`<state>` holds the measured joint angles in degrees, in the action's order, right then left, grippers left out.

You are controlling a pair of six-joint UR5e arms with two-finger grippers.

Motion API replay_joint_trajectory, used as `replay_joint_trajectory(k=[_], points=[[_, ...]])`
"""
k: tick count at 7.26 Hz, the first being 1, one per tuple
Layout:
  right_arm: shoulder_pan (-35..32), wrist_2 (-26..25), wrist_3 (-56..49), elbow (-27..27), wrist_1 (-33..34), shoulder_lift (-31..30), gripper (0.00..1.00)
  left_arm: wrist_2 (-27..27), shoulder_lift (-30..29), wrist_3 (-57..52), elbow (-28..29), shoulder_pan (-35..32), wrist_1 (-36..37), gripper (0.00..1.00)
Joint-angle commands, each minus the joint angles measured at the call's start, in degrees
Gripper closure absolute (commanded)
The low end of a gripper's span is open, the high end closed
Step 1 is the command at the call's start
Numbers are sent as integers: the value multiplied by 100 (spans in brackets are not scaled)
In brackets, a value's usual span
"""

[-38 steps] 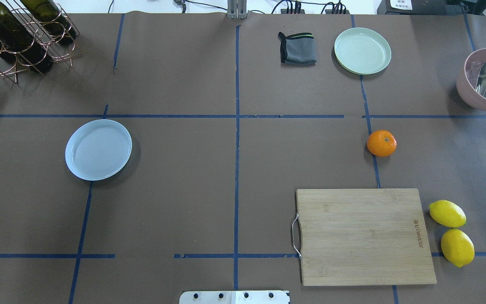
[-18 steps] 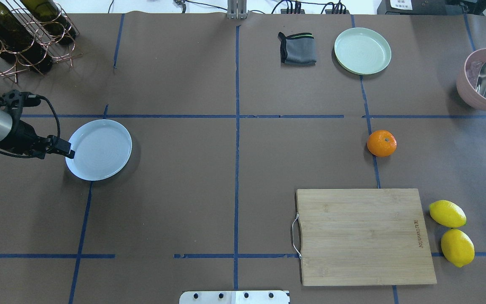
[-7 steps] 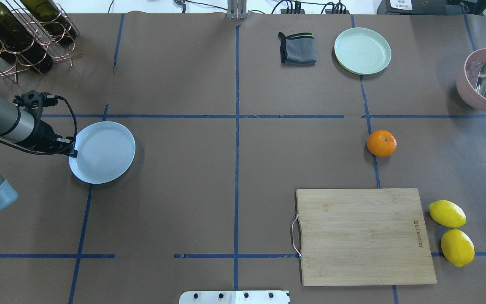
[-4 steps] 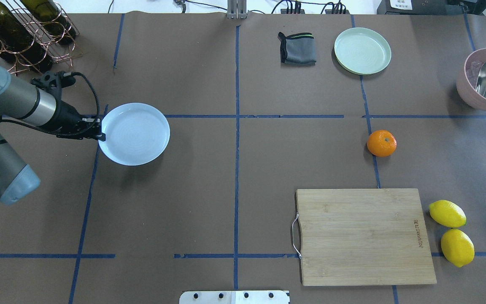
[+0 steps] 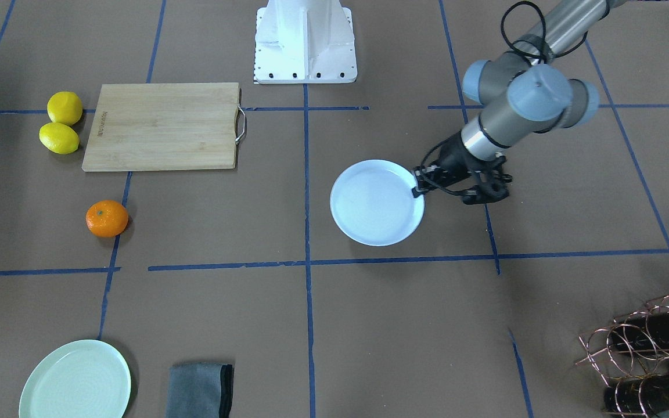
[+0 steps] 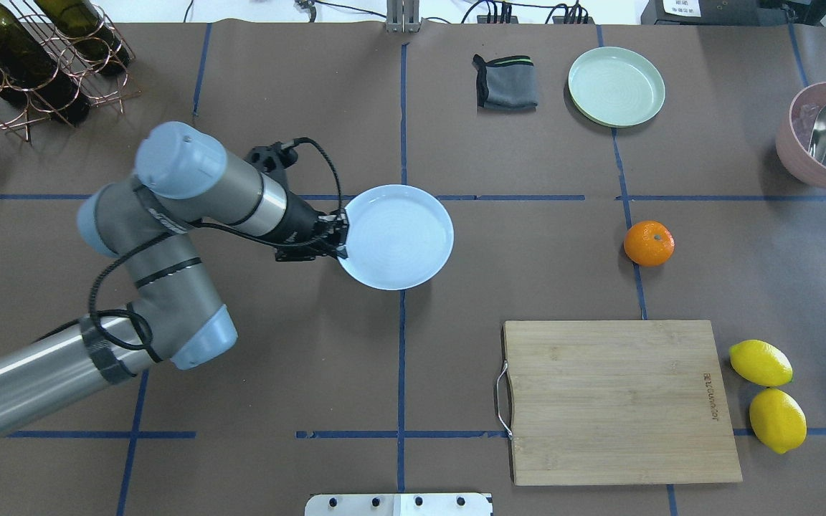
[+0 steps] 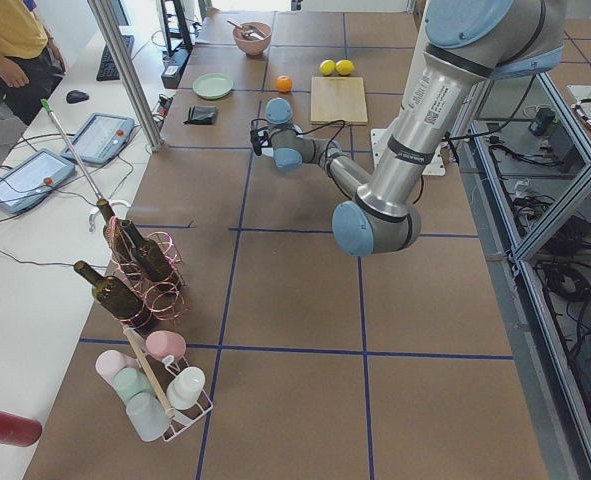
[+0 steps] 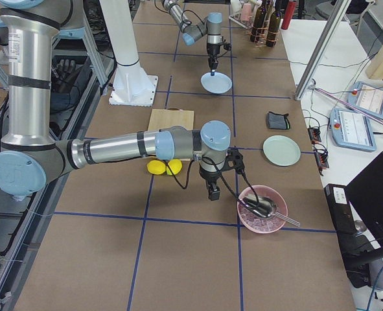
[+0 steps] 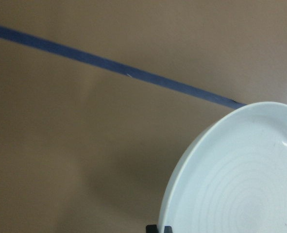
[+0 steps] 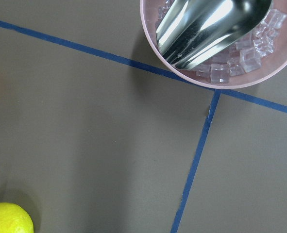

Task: Pick orange to plate
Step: 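Slide the white plate with the left gripper toward the table center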

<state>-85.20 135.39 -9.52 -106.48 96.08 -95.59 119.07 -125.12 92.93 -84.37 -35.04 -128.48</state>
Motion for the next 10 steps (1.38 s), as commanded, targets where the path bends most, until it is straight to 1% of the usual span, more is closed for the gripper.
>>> replay_joint_trajectory(k=[1,2,8,9,10], points=[[12,145,-6,13,-2,5,0,-446,-434,226,594,226,-151,100],[151,154,3,5,-2,5,0,-446,-470,191,719,234,-134,100],[355,154,12,-48,-2,171,0,-463,-373,191,712,226,-37,100],[390,154,21,-48,-2,180,0,-455,-304,217,694,217,-37,88],[521,154,29,-48,-2,215,0,-446,-294,217,677,200,-54,56]])
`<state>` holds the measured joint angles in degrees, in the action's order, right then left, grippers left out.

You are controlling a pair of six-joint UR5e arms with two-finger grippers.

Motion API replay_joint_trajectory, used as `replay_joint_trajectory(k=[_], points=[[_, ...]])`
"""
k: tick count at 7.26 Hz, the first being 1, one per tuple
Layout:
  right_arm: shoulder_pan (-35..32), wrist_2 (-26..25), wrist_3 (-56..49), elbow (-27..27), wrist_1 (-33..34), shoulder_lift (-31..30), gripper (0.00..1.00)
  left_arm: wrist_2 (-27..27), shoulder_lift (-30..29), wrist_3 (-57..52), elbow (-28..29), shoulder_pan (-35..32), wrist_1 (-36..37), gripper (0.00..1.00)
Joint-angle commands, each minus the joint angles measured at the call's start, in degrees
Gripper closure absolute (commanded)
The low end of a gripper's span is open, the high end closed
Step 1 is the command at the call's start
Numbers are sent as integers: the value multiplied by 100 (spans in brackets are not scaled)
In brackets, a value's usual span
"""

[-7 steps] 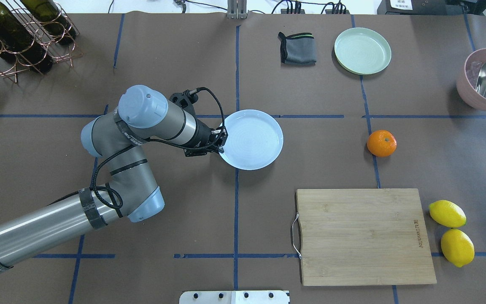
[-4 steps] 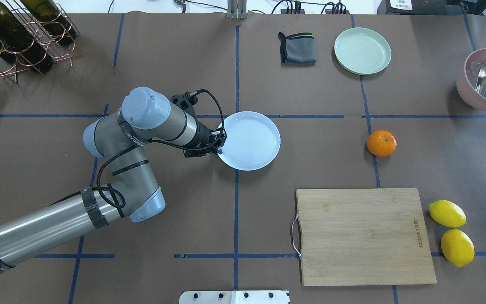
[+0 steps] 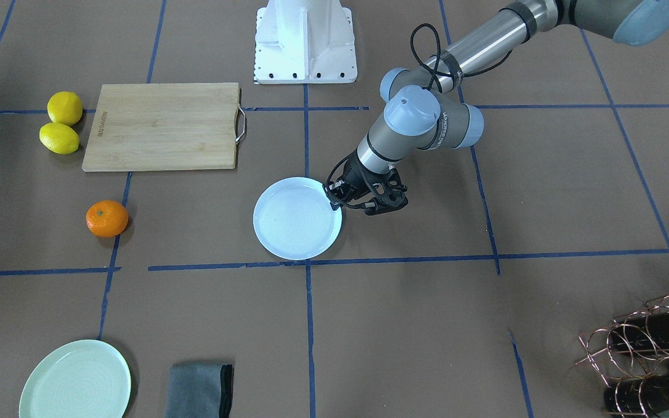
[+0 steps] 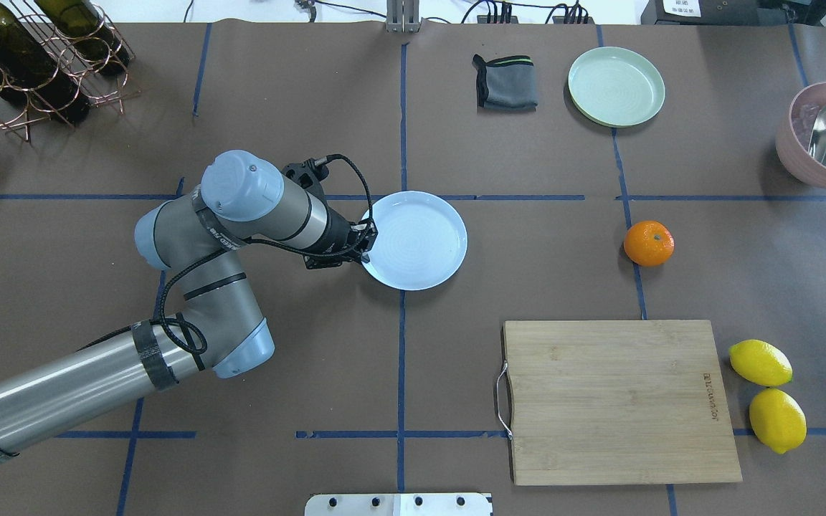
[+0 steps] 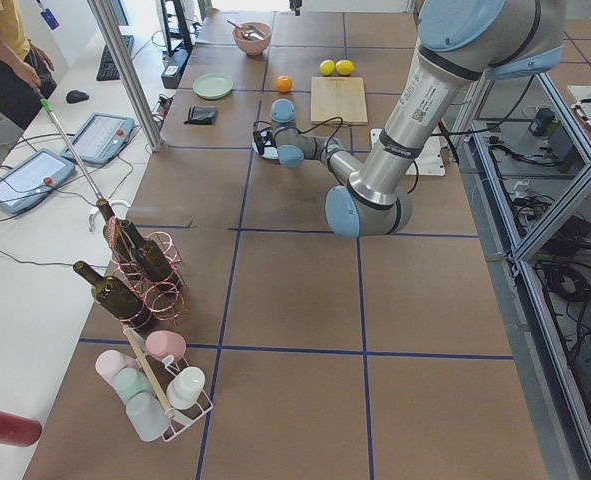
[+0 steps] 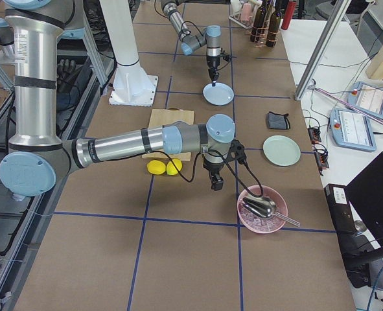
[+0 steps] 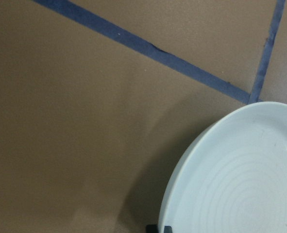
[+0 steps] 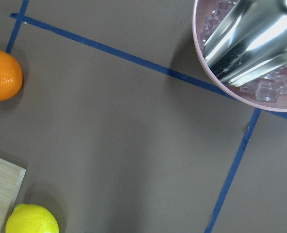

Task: Pick orange to plate
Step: 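Slide the white plate with the left gripper toward the table center, then close the right gripper on the orange while the left gripper holds the plate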

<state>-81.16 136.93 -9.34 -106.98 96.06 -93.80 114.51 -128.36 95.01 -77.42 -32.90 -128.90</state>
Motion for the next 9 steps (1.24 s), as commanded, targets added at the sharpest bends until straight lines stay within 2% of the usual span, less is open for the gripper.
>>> replay_joint_trajectory(k=[1,3,5,6,7,8,9], points=[[335,9,80,19,9,150,0,10,135,0,-175,-24,-56,30],[652,18,1087,10,-165,282,0,10,433,17,-632,-41,-57,27],[1449,-104,3626,80,-2020,283,0,10,530,-131,-686,20,-344,26],[1749,-401,4458,80,-2657,283,0,1,575,-106,-730,3,-512,16],[2127,-883,5137,89,-3011,318,0,-182,645,-114,-722,20,-531,0],[2444,-1253,5431,89,-3067,492,0,-497,628,-106,-731,38,-531,0],[2708,-1457,5799,98,-3067,607,0,-509,610,-80,-739,38,-531,0]])
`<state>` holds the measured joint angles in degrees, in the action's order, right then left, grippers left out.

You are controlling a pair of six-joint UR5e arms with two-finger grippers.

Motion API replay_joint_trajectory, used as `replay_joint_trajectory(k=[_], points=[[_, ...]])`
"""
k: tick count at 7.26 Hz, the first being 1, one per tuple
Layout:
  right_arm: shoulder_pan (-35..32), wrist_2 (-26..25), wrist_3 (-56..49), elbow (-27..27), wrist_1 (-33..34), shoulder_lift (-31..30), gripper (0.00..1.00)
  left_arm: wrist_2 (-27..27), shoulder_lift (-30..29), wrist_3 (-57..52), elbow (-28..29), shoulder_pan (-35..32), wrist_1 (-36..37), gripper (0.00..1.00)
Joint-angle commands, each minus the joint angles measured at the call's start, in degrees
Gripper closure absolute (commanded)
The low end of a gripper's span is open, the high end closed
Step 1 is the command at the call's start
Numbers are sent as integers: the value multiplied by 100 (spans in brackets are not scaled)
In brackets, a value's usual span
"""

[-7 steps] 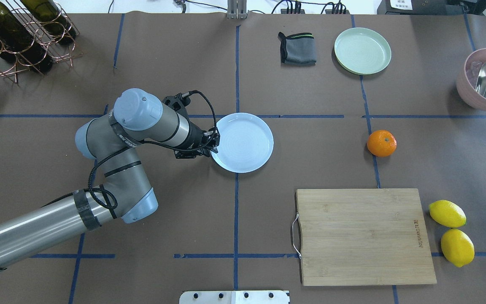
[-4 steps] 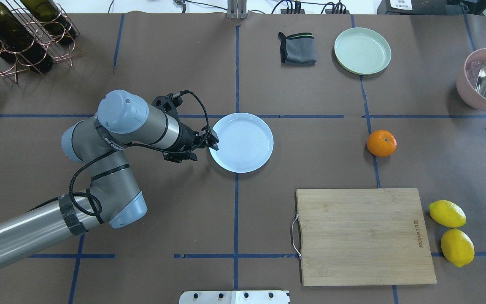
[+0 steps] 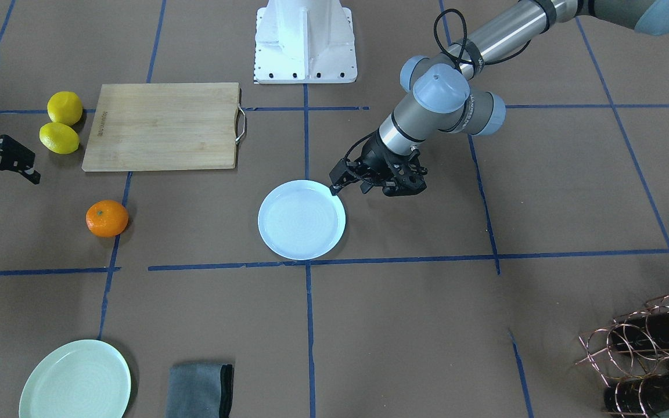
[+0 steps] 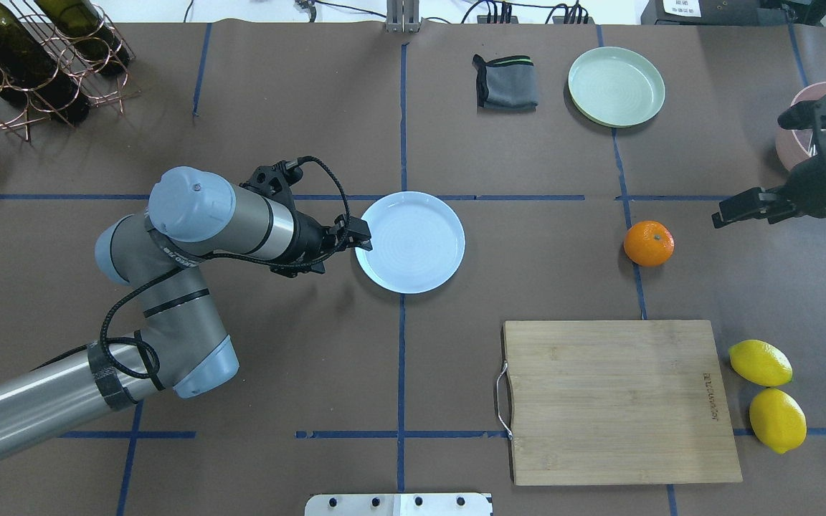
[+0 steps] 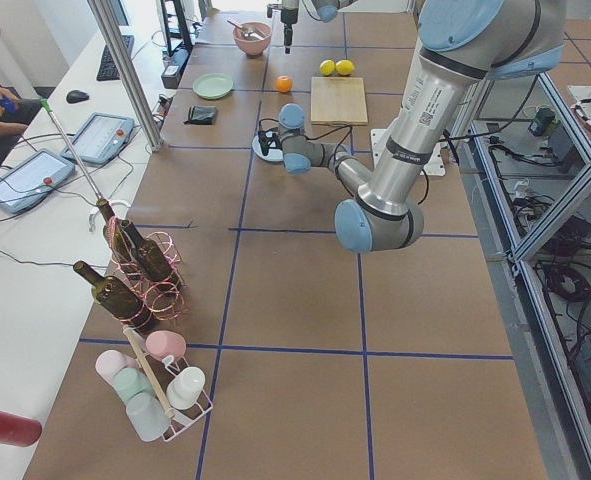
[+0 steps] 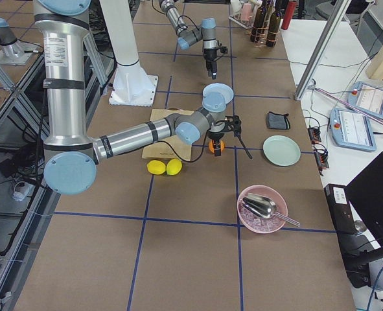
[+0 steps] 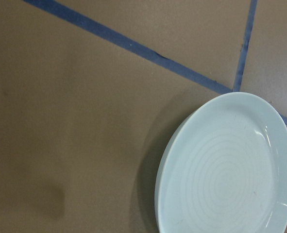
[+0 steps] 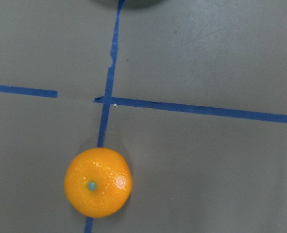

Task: Pick orange to plate
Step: 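Close the right gripper on the orange while the left gripper holds the plate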

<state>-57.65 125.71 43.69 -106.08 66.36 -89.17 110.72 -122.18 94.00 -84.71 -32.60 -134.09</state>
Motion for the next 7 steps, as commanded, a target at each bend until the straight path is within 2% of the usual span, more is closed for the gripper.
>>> replay_joint_trajectory(k=[1,2,7], points=[[699,-806,831,8,-114,172,0,-120,27,22,-54,8,-12,0],[938,-1081,869,69,-105,277,0,-120,36,22,-55,8,-12,0],[1133,-1321,869,735,-114,751,0,-138,54,22,-81,16,-3,0]])
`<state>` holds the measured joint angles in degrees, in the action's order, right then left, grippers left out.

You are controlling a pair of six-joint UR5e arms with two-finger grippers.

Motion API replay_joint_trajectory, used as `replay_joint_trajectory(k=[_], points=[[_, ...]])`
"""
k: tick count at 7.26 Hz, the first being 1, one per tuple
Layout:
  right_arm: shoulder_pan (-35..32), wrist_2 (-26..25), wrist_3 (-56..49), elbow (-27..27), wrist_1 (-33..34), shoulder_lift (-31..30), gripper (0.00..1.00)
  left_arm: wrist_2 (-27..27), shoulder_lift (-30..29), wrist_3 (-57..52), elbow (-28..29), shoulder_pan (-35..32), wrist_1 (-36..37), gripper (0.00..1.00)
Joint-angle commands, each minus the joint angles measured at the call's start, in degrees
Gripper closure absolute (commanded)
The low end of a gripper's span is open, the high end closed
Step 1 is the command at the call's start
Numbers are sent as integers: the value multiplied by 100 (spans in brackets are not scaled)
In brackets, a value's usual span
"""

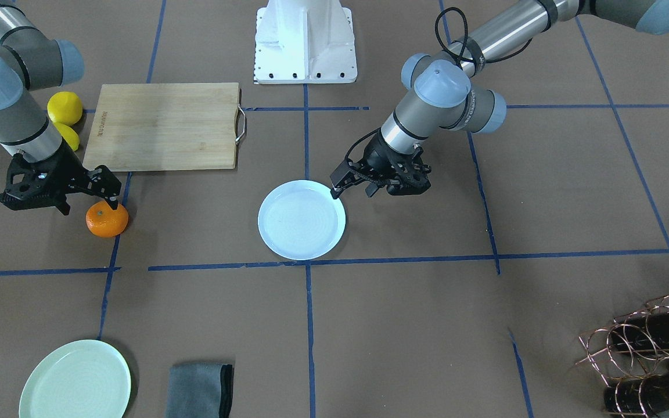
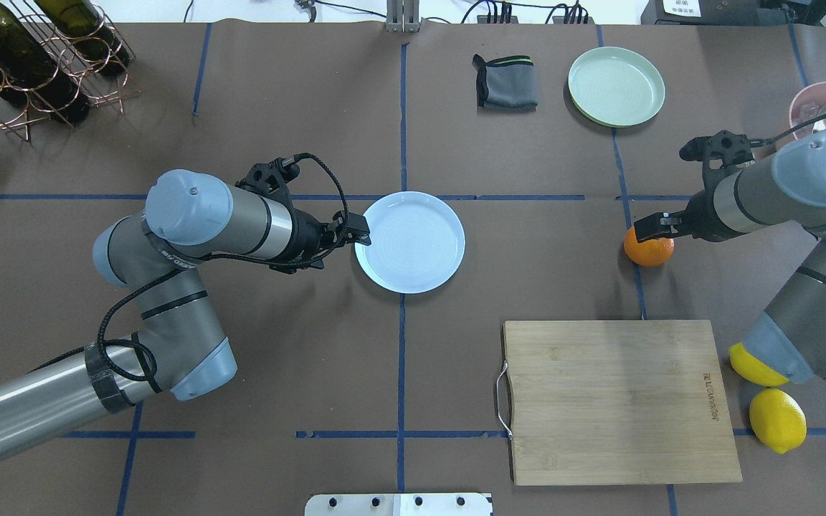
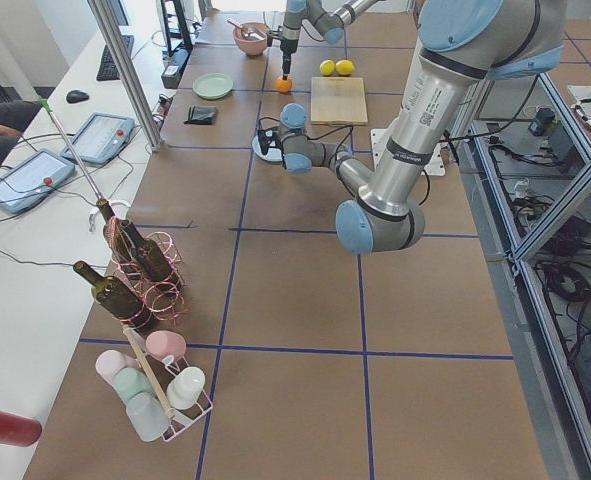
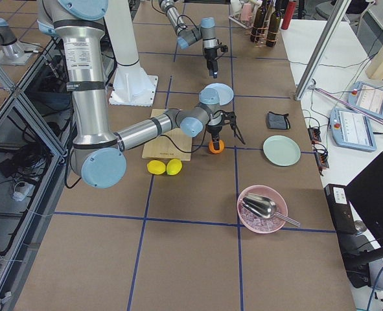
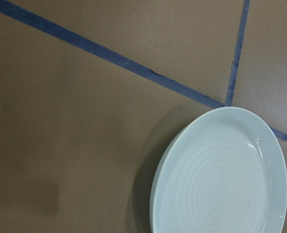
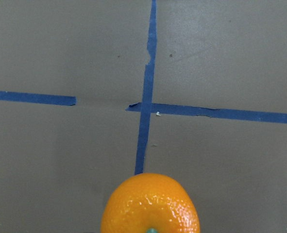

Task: Pick orange to plate
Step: 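Close the right gripper on the orange while the left gripper holds the plate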

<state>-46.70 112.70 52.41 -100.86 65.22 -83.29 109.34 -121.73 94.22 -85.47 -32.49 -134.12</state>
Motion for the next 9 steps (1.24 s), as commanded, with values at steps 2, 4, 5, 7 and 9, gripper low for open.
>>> replay_joint_trajectory(k=[2,4,5,7,9], points=[[56,-20,-11,338,0,234,0,-1,26,0,-5,5,0,0],[91,-20,-11,427,0,243,0,-1,26,0,-14,5,0,0],[134,-55,-11,470,0,252,0,-1,26,0,-31,5,0,0],[196,-125,-3,558,-157,252,0,-9,26,0,-40,5,0,0],[205,-134,15,594,-211,252,48,-1,26,0,-40,5,0,0]])
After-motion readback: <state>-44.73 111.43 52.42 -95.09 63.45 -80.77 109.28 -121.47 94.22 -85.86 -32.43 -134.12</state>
